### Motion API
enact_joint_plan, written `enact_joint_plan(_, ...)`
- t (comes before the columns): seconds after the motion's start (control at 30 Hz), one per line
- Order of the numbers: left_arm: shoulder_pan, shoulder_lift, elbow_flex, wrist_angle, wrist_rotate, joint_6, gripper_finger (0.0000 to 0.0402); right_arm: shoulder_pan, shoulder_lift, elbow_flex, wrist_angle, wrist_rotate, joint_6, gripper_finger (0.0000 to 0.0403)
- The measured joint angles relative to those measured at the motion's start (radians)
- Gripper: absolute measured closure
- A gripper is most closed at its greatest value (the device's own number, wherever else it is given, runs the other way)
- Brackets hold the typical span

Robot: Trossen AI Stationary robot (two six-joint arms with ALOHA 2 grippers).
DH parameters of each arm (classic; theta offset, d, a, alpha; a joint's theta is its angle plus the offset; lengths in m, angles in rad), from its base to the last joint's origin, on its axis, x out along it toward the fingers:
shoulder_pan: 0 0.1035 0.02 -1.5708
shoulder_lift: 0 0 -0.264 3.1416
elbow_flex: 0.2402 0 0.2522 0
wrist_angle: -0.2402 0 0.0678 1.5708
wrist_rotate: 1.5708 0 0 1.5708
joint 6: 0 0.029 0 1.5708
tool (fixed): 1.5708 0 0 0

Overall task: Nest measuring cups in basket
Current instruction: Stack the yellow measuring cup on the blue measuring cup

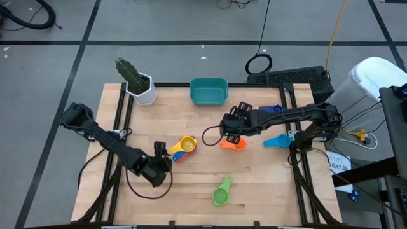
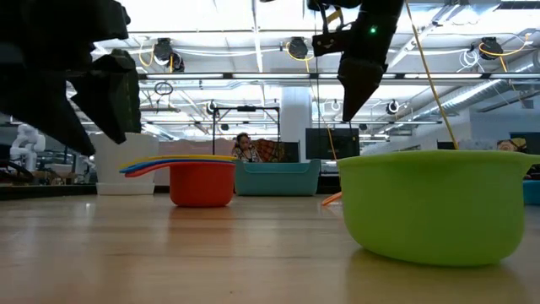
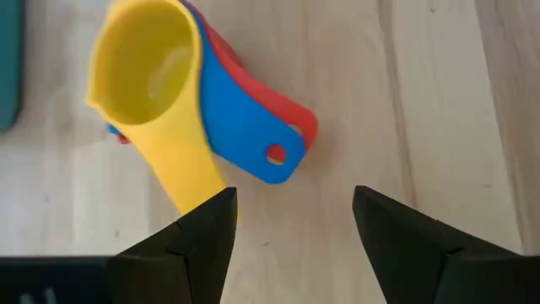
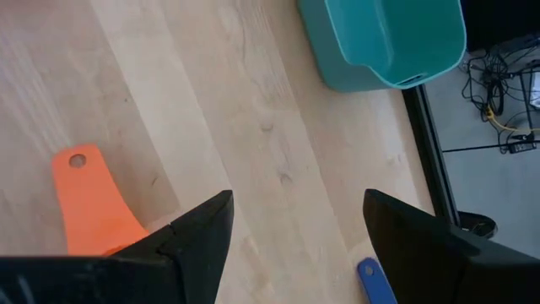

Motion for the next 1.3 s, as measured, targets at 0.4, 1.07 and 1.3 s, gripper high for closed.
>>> enact_joint_plan(0.4, 0.129, -0.161, 0.0, -0.232, -0.351, -0.191, 0.016, -0.011, 0.0, 0.0, 0.039, -0.074, -0.019, 0.0147)
enact_joint_plan(1.07, 0.428, -0.161, -0.133, -0.053, 0.13, -0.216, 0.0161, -0.011, 0.0, 0.0, 0.11, -0.185, -0.023, 0.0147)
enact_joint_plan(1.3, 0.426, -0.154, -0.183, 0.025, 0.161, -0.189, 0.0161, -0.011, 0.0, 0.0, 0.113, -0.184, -0.027, 0.0147)
